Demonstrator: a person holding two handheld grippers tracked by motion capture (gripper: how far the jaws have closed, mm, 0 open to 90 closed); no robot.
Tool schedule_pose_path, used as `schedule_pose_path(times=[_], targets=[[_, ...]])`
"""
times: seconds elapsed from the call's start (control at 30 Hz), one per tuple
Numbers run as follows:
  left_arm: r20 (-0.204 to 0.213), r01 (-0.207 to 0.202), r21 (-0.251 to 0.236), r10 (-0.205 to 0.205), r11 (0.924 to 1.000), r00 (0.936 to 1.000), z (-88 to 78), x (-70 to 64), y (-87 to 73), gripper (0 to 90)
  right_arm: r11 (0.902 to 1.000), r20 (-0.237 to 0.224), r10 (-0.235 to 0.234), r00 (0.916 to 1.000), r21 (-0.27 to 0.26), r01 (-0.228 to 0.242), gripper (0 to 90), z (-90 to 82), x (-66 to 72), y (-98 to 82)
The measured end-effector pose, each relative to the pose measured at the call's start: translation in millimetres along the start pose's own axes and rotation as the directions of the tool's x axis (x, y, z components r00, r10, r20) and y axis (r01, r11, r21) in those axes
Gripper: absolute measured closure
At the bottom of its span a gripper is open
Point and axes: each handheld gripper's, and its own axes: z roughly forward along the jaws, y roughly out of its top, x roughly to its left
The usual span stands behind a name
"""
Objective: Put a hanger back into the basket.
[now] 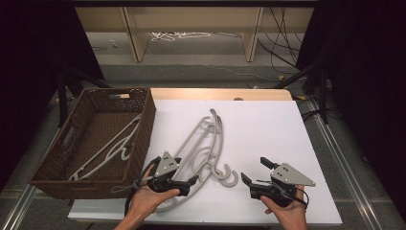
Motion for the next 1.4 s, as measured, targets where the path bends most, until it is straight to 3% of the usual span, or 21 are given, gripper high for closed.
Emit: schedule_pose_path(times=[0.1,0.17,0.2,0.27,0.33,0.4,0.53,0.57,0.63,0.7,0.73,0.77,0.8,0.83,0.87,0.9,1.03,1.07,1.23,1.33,1.4], targets=[[-0.012,-0.069,0.054,0.07,0.9962,0.9975,9.5,-0.6,4.1,20.5,0.9999,-0.005,-0.002,1.0,-0.011,0.002,17.4,1.0,1.1,-0.1],[-0.019,-0.09,0.078,0.091,0.9929,0.9956,14.2,-0.6,5.2,20.8,1.0,-0.01,-0.005,0.9999,0.001,0.005,17.4,0.0,1.5,0.2],[-0.016,-0.078,0.074,0.079,0.9943,0.9967,17.0,-1.6,5.0,21.7,1.0,0.001,-0.007,1.0,-0.003,0.007,17.4,-0.4,1.8,0.2],[-0.026,-0.1,0.08,0.103,0.9917,0.9944,23.0,-2.6,5.6,24.3,0.9999,0.005,-0.008,1.0,-0.007,0.008,17.5,-1.1,2.2,0.4],[-0.041,-0.146,0.103,0.151,0.9839,0.9876,26.2,-1.8,7.1,25.1,0.9999,-0.005,-0.01,0.9999,-0.004,0.01,17.5,-1.3,1.7,0.5],[-0.033,-0.143,0.115,0.147,0.9831,0.9885,31.5,-2.9,6.7,26.2,0.9999,-0.002,-0.015,0.9999,-0.009,0.015,17.5,-1.1,1.4,0.5],[-0.043,-0.189,0.197,0.201,0.962,0.9786,41.4,-7.1,6.0,28.0,0.9998,-0.014,-0.019,0.9997,-0.006,0.019,17.6,-1.1,1.8,1.0],[-0.022,-0.185,0.234,0.196,0.9543,0.9804,43.5,-7.4,5.4,29.1,0.9997,-0.011,-0.022,0.9997,-0.009,0.022,17.6,-0.8,1.8,0.9],[-0.032,-0.168,0.244,0.181,0.9552,0.9829,49.7,-7.4,4.6,31.8,0.9999,-0.01,-0.012,0.9999,-0.001,0.012,17.6,-1.4,2.5,0.8],[-0.03,-0.177,0.272,0.192,0.946,0.981,53.4,-6.3,4.8,34.4,0.9999,-0.014,-0.012,0.9998,0.001,0.012,17.6,-1.3,2.4,0.6],[-0.027,-0.164,0.281,0.178,0.9457,0.9836,55.2,-6.2,4.3,34.9,1.0,-0.014,-0.009,0.9999,0.002,0.009,17.7,-1.4,2.5,0.5],[-0.028,-0.168,0.301,0.184,0.9389,0.9825,56.8,-4.3,3.9,35.0,1.0,-0.011,-0.008,0.9999,0.001,0.009,17.7,-1.6,2.5,0.7],[-0.028,-0.159,0.304,0.176,0.9393,0.984,57.4,-4.4,3.4,35.8,1.0,-0.014,-0.009,0.9999,-0.001,0.009,17.8,-1.8,2.6,0.9],[-0.03,-0.164,0.323,0.183,0.9323,0.9827,57.4,-2.4,3.1,37.2,0.9999,-0.004,-0.014,0.9999,-0.01,0.014,17.8,-1.5,2.7,0.8],[-0.032,-0.152,0.325,0.171,0.9333,0.9847,57.3,-2.4,2.7,38.3,0.9998,-0.003,-0.019,0.9998,-0.002,0.019,17.8,-1.7,2.9,0.8],[-0.029,-0.154,0.343,0.175,0.9265,0.9842,56.7,-0.4,2.6,38.9,0.9999,-0.003,-0.017,0.9998,0.003,0.017,17.8,-1.8,3.1,0.7],[-0.009,-0.126,0.381,0.14,0.9161,0.9901,58.8,3.2,0.3,44.0,0.9998,-0.007,-0.016,0.9998,-0.007,0.016,17.9,-1.1,3.6,1.0],[-0.01,-0.107,0.384,0.12,0.9171,0.9927,60.5,3.3,-1.0,45.2,0.9998,-0.005,-0.017,0.9998,-0.003,0.017,17.9,-0.8,3.6,0.6],[0.006,-0.107,0.437,0.116,0.8931,0.9933,64.9,6.5,-2.6,49.3,0.9998,-0.006,-0.021,0.9998,0.001,0.021,18.0,-1.4,3.4,1.1],[0.009,-0.083,0.428,0.087,0.9002,0.9962,66.9,8.6,-1.8,57.1,0.9998,-0.005,-0.017,0.9998,-0.007,0.017,18.1,-1.3,3.4,1.1],[0.03,-0.08,0.448,0.074,0.8904,0.9968,66.6,10.4,0.3,63.1,0.9998,-0.006,-0.022,0.9997,-0.004,0.022,18.0,-1.1,3.5,1.0]])
